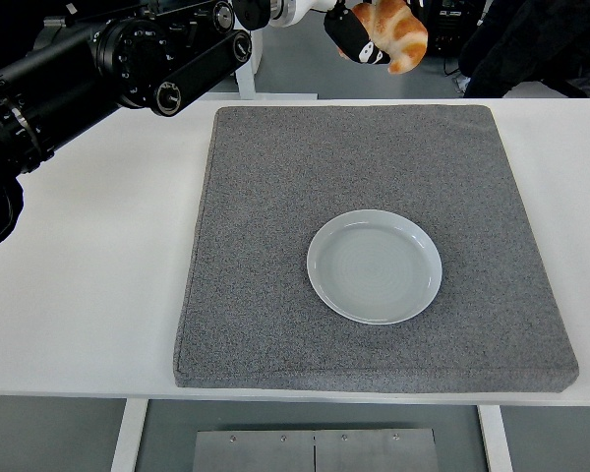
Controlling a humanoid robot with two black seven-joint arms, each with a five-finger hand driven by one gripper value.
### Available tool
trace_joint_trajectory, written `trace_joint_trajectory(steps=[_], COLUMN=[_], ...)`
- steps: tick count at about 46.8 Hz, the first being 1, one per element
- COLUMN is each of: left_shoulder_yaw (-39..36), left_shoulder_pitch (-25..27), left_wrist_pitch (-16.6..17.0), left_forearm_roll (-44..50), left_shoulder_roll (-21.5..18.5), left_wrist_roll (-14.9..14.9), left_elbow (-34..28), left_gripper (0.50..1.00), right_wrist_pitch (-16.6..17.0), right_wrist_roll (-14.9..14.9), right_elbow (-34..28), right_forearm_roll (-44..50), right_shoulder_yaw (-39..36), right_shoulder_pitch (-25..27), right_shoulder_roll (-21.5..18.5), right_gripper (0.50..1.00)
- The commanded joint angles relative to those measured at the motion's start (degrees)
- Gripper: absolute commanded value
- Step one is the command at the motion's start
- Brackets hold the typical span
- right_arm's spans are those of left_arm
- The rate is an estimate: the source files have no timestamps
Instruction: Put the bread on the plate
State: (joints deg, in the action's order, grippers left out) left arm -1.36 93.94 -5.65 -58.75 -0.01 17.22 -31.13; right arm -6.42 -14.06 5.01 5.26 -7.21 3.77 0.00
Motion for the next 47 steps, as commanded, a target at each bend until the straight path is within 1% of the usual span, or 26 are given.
trace_joint_trajectory(steps=[1, 8, 14, 19, 24, 29, 40, 43, 45, 47], left_shoulder_yaw=[0.0, 0.0, -1.5, -2.5, -5.7, -9.6, -11.6, -12.8, -13.4, -13.8], left_shoulder_pitch=[0.0, -0.5, -0.6, -0.7, -0.8, -0.9, -2.9, -3.9, -4.5, -5.1], left_wrist_pitch=[0.1, 0.3, 1.3, 2.7, 4.6, 5.2, 7.0, 8.7, 10.6, 11.7], left_forearm_roll=[0.0, -0.5, -0.7, -1.0, -1.9, -3.8, -8.5, -9.9, -10.5, -10.6], left_shoulder_roll=[0.0, 0.0, 0.0, 0.0, 0.0, 0.0, 0.0, 0.0, 0.0, 0.0], left_wrist_roll=[-0.2, -0.8, -0.9, -1.0, -0.9, -0.9, -1.0, -1.0, -1.0, -1.1], left_elbow=[-1.6, -6.1, -7.7, -12.3, -15.3, -21.0, -22.2, -22.2, -22.5, -23.6], left_gripper=[0.500, 0.500, 0.500, 0.500, 0.500, 0.500, 0.500, 0.500, 0.500, 0.500], right_wrist_pitch=[0.0, 0.0, 0.0, 0.0, 0.0, 0.0, 0.0, 0.0, 0.1, 0.0], right_wrist_roll=[0.0, 0.0, 0.0, 0.0, 0.0, 0.0, 0.0, 0.0, 0.0, 0.0], right_elbow=[0.0, 0.0, 0.0, 0.0, 0.0, 0.0, 0.0, 0.0, 0.0, 0.0], right_forearm_roll=[0.0, 0.0, 0.0, 0.0, 0.0, -0.1, 0.0, -0.1, 0.0, 0.0], right_shoulder_yaw=[0.0, 0.0, 0.0, 0.0, 0.0, 0.0, 0.0, 0.0, 0.0, 0.0], right_shoulder_pitch=[0.0, 0.0, 0.0, 0.0, 0.0, 0.0, 0.0, 0.0, 0.0, 0.0], right_shoulder_roll=[0.0, 0.0, 0.0, 0.0, 0.0, 0.0, 0.0, 0.0, 0.0, 0.0], right_gripper=[1.000, 1.000, 1.000, 1.000, 1.000, 1.000, 1.000, 1.000, 1.000, 1.000])
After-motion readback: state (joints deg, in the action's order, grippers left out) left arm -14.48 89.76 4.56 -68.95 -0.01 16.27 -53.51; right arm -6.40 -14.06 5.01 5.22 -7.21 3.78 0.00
